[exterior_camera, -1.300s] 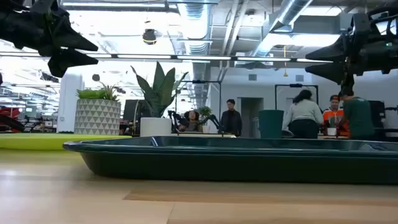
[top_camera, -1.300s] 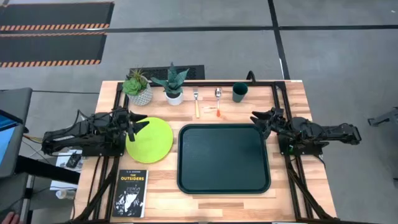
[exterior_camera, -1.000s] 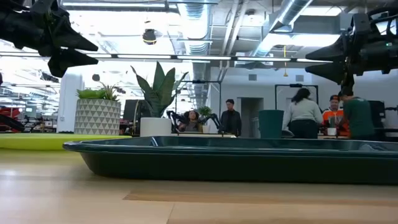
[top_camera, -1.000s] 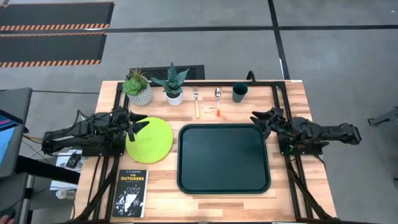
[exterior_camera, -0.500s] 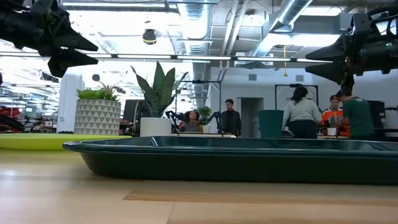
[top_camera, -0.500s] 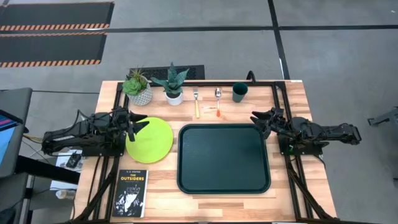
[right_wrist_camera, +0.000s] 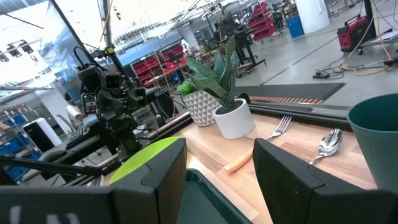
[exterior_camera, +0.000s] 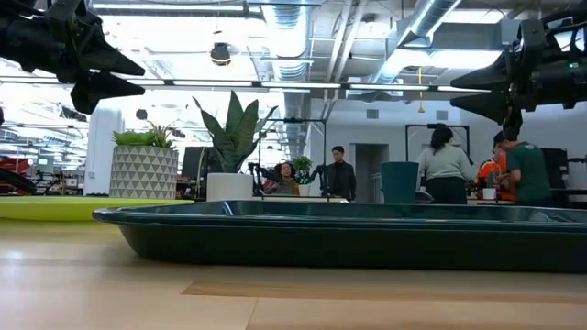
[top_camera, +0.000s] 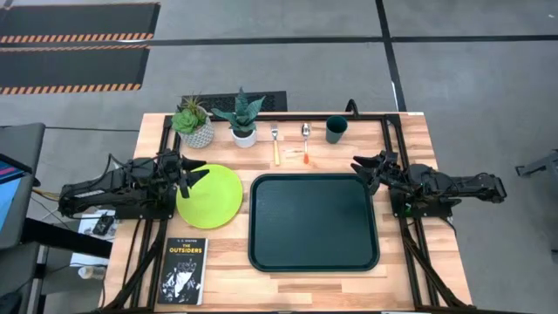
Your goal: Pick and place plate/cup/fork/spoon on tray
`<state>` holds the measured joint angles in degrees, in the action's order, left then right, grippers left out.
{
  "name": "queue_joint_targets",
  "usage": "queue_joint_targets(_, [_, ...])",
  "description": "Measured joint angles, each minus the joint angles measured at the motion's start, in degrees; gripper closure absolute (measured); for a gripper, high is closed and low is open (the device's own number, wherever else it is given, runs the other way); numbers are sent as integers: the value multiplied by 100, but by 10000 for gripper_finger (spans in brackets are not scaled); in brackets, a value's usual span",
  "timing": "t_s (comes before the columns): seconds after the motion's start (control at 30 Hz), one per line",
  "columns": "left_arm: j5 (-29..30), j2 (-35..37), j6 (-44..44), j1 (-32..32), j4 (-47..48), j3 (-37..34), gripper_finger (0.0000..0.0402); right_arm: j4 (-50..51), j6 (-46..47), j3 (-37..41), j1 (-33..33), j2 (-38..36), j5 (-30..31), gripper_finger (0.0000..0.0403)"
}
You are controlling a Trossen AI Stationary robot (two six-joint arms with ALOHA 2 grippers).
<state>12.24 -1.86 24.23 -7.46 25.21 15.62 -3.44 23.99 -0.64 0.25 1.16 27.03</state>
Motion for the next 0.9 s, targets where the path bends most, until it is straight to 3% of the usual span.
queue_joint_targets(0.27, [10,1,3,0,-8,1,212,-4,2,2,-2,1,2,193])
queue_joint_targets(0.43, [71,1,715,0,-264,1,212,-387,511,13,-1,2,6,193])
queue_joint_targets(0.77, [1335,0,1541,-2,-538,2,212,-1250,1658,11,-7,-5,367,193])
queue_joint_targets(0.9, [1673,-1,1965,-2,-542,2,212,-1125,1631,11,-7,-2,610,193])
